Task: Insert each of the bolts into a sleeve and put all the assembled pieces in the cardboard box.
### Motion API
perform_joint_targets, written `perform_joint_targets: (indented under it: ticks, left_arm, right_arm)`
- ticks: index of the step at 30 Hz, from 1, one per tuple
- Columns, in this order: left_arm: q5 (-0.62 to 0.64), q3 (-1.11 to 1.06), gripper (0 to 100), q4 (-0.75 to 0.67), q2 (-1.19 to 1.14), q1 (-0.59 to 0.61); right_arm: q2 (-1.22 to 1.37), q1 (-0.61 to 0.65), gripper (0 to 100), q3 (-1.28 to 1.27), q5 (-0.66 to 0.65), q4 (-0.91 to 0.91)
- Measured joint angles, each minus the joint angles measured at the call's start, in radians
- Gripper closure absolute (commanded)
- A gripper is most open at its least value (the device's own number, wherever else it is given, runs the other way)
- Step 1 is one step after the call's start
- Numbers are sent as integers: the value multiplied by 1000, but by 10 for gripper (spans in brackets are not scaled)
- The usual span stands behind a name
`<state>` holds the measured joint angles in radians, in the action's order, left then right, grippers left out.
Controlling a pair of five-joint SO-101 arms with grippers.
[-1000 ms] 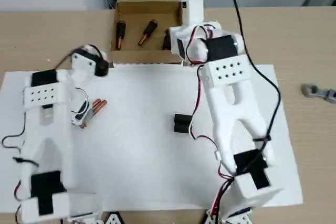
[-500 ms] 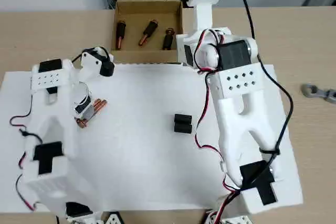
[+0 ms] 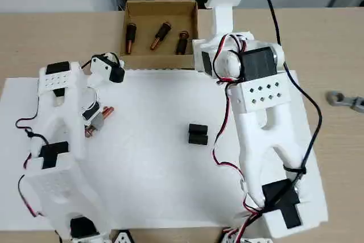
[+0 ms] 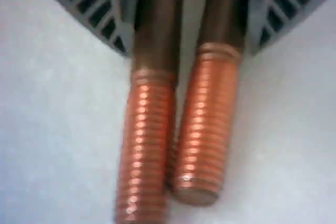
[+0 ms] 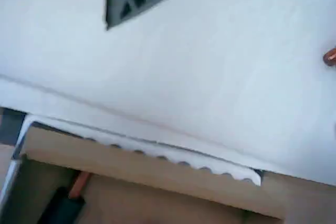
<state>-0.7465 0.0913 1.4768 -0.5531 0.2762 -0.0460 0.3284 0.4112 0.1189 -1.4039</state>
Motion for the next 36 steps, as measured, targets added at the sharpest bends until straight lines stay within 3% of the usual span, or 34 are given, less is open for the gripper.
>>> perform_joint_targets:
  ticks: [5,12,23,36]
  left_arm:
    - [-84,20,997,12,-17,0]
    - [-232,31,994,31,-17,0]
    - [-600,249,994,236,-84,8]
    - [-807,305,995,276,-97,-149]
  right_arm:
    - [0,0,810,0,0,0]
    - [0,0,811,0,0,0]
    - [0,0,811,0,0,0]
    - [-5,0,811,-57,63,0]
